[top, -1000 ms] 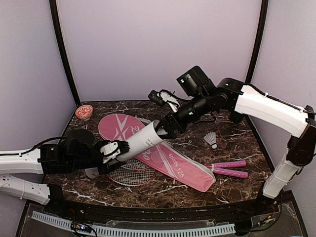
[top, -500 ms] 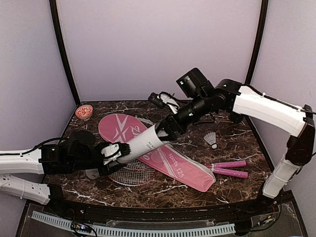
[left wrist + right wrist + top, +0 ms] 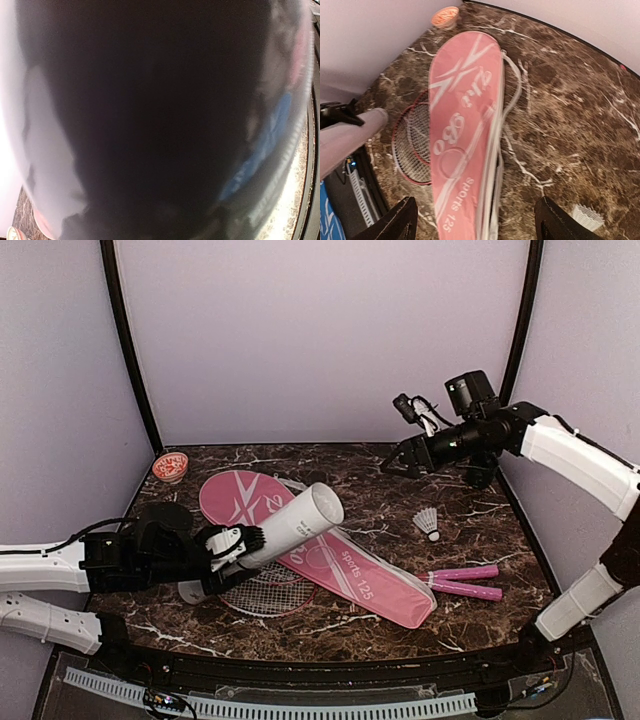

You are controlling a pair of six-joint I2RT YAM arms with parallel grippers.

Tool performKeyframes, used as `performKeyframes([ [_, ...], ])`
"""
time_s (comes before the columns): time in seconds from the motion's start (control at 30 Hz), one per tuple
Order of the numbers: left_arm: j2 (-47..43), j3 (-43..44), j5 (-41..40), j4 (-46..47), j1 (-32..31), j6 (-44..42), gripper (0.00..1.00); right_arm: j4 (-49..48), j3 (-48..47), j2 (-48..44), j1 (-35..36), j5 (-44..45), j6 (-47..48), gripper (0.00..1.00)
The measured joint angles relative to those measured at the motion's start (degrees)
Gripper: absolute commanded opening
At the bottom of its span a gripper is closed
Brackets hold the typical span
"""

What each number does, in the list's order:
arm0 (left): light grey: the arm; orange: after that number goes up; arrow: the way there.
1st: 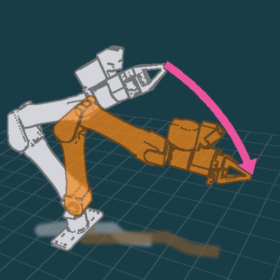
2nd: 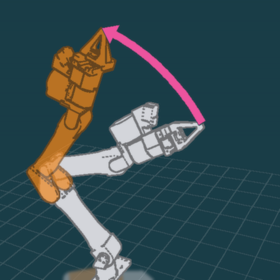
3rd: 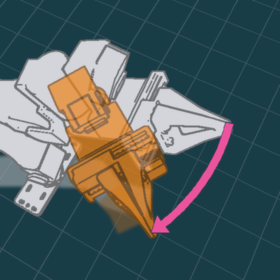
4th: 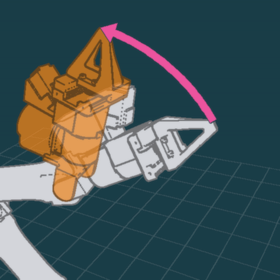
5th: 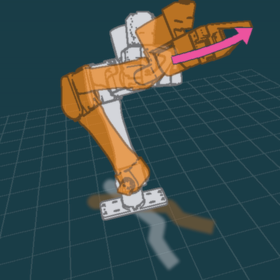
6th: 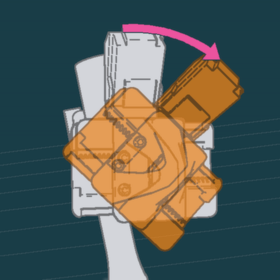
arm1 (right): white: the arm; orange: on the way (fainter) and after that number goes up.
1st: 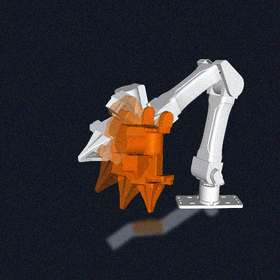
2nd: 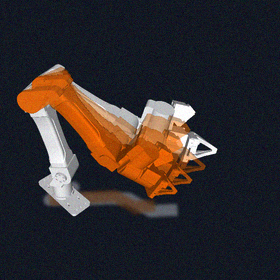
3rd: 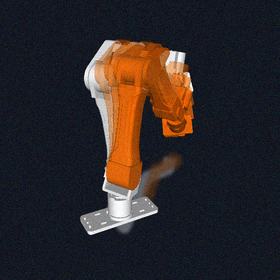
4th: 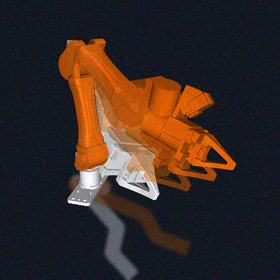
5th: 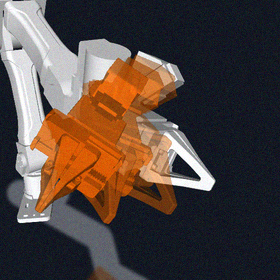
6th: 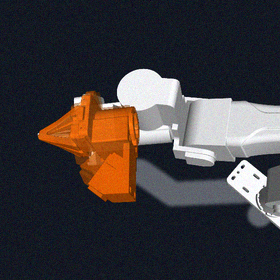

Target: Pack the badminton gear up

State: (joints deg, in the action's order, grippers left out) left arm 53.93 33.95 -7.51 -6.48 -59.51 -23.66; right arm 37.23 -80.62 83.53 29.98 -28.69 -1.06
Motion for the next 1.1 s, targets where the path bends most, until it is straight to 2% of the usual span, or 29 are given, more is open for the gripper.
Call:
performKeyframes([
  [0.37,-0.17,0.00,0.04,0.44,0.00,0.42,0.41,-1.38,1.25,17.99,-6.71,12.55,2.86,0.80],
  [0.53,-0.55,0.00,0.02,0.46,0.00,0.57,0.41,-2.97,3.65,21.14,-8.72,14.67,3.32,0.78],
  [0.73,-0.55,0.00,0.02,0.46,0.00,0.57,0.41,-3.93,3.61,23.45,-8.98,17.94,3.63,0.72],
  [1.1,-0.55,0.00,0.02,0.48,0.00,0.55,0.42,-3.32,5.27,23.85,-8.98,20.63,3.82,0.51],
])
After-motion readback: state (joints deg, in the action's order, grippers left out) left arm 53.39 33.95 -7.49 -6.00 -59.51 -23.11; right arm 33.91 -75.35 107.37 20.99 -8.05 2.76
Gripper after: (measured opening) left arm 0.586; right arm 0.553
